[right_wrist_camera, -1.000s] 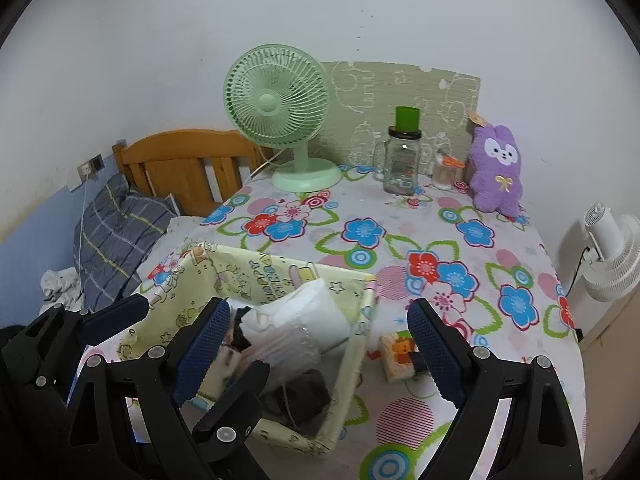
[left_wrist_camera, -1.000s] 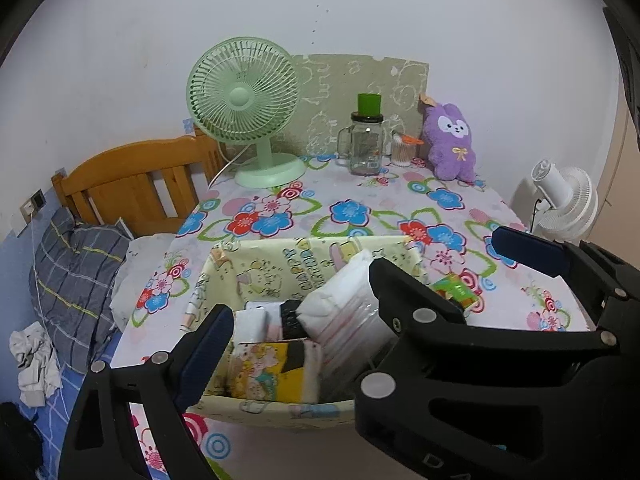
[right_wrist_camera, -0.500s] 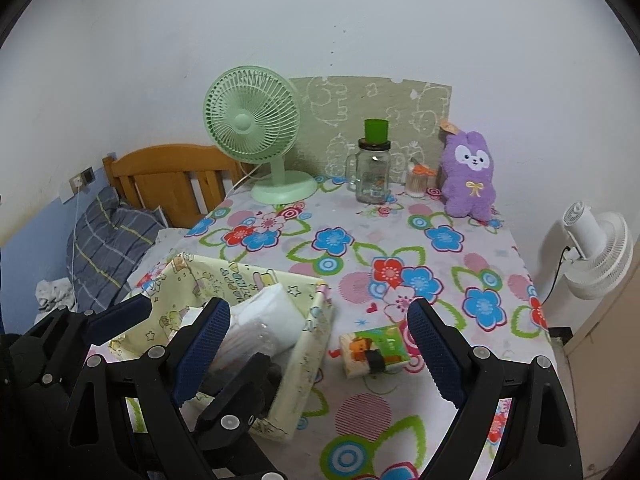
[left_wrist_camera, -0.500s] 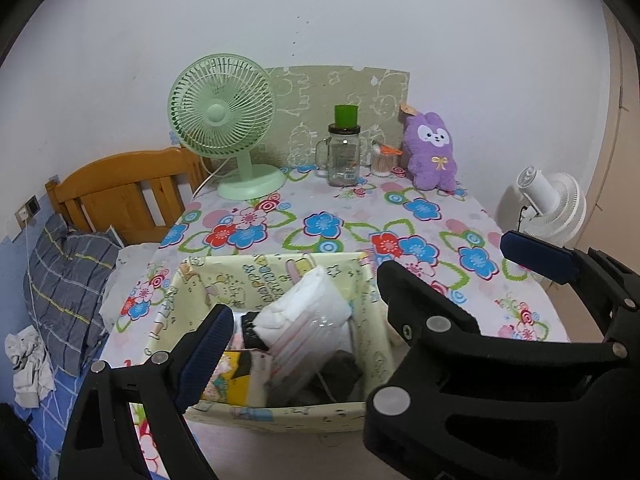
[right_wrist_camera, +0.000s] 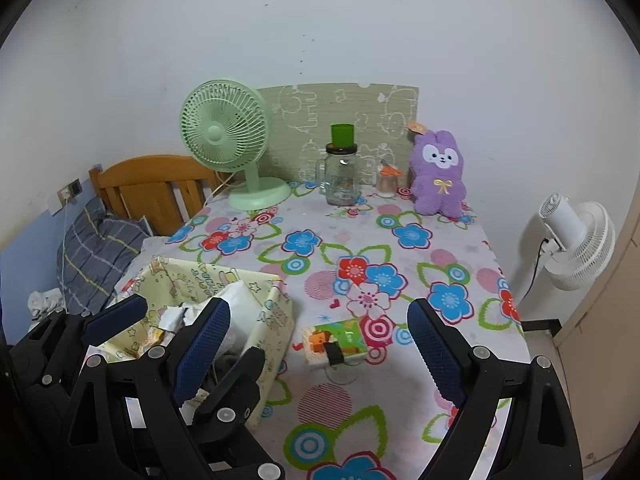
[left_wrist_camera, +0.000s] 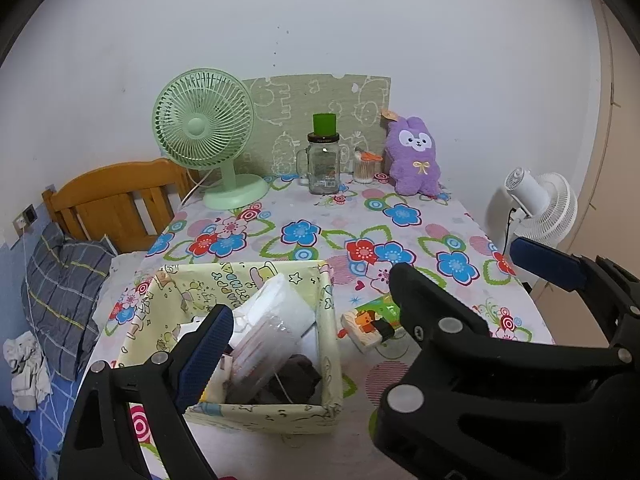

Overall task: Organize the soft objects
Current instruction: 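Withdraw both tools from the box toward the tissue pack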

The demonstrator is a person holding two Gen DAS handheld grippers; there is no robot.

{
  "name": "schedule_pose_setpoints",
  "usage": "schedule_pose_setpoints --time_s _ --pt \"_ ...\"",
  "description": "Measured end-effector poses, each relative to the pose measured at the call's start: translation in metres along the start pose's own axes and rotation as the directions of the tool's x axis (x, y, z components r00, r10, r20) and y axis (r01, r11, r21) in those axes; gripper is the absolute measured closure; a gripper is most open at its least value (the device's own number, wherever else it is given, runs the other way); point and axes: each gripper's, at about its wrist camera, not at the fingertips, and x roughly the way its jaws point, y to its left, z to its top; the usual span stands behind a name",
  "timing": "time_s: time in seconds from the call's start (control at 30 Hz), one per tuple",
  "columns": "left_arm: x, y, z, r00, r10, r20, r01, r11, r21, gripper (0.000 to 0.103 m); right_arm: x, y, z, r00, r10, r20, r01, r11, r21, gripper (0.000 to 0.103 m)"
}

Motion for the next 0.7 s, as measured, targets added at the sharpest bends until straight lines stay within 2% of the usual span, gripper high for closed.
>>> schedule_pose_setpoints --time_s 0.37,0.7 --pt "0.01 -0.029 -0.004 0.999 -0.02 -0.029 0.02 1.0 -0.001 0.009 -0.003 -0.029 -0.011 1.0 -0.016 -0.003 0.016 0.999 0.028 0.011" --pt "0.032 -0.052 -0.018 0.999 -0.023 -0.038 0.022 0.999 -0.031 0.008 0.012 -0.058 -0.027 0.999 -0.033 -0.032 0.034 0.998 0.052 0.011"
